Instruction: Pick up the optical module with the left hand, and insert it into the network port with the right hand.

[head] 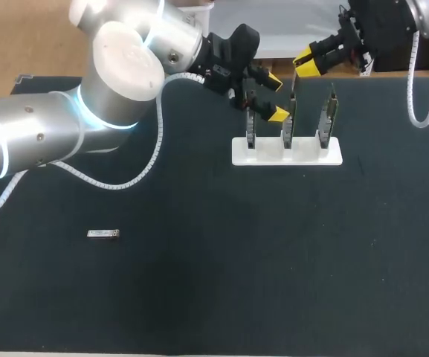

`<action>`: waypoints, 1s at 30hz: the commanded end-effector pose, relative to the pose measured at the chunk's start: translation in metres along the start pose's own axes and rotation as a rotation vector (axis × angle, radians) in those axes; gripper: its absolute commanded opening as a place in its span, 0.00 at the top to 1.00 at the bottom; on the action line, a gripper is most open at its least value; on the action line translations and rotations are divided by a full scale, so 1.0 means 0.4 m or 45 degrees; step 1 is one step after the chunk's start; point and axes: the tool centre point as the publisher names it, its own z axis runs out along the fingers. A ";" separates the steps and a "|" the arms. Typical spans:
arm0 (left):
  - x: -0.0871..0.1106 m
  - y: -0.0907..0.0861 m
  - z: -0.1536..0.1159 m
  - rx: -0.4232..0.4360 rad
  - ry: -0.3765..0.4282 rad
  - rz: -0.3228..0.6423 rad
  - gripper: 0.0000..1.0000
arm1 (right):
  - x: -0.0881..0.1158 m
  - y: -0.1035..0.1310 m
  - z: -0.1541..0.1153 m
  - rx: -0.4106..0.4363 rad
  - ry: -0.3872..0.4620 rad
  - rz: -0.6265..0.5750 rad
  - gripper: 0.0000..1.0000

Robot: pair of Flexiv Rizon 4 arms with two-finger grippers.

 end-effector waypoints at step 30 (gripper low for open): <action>-0.001 0.001 0.000 0.000 0.004 0.000 0.00 | 0.026 -0.013 0.033 0.013 0.056 0.000 1.00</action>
